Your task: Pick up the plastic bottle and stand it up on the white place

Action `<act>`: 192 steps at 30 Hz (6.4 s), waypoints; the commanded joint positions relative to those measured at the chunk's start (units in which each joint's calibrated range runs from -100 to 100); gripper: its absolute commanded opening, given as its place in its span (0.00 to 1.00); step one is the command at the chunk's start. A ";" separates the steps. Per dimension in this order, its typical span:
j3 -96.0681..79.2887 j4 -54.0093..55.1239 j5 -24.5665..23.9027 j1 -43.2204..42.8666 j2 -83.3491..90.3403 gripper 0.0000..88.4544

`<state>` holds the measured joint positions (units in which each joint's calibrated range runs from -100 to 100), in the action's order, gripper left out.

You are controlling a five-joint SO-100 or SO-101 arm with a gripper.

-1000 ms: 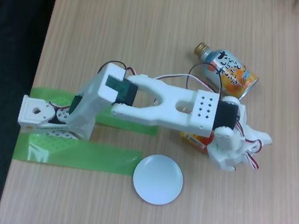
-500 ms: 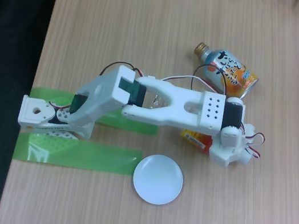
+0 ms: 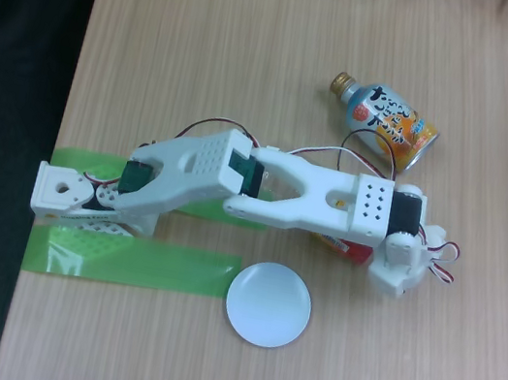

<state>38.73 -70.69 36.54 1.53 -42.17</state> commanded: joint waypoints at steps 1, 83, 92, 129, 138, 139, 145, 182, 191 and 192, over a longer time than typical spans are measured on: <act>2.97 0.56 0.22 0.39 -0.04 0.45; 60.82 -24.93 0.12 7.43 40.28 0.08; 60.55 -24.85 0.17 9.95 54.48 0.08; -14.60 46.91 0.22 10.91 70.86 0.08; -46.01 56.61 0.22 11.21 86.98 0.08; -49.64 57.56 0.22 11.21 89.08 0.08; -71.73 64.08 3.11 11.21 100.26 0.08; -99.98 55.58 9.09 24.47 123.02 0.08; -96.99 49.66 14.76 24.39 122.94 0.08; -96.72 49.66 14.76 24.39 123.02 0.08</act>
<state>-61.41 -20.82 50.63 25.74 80.30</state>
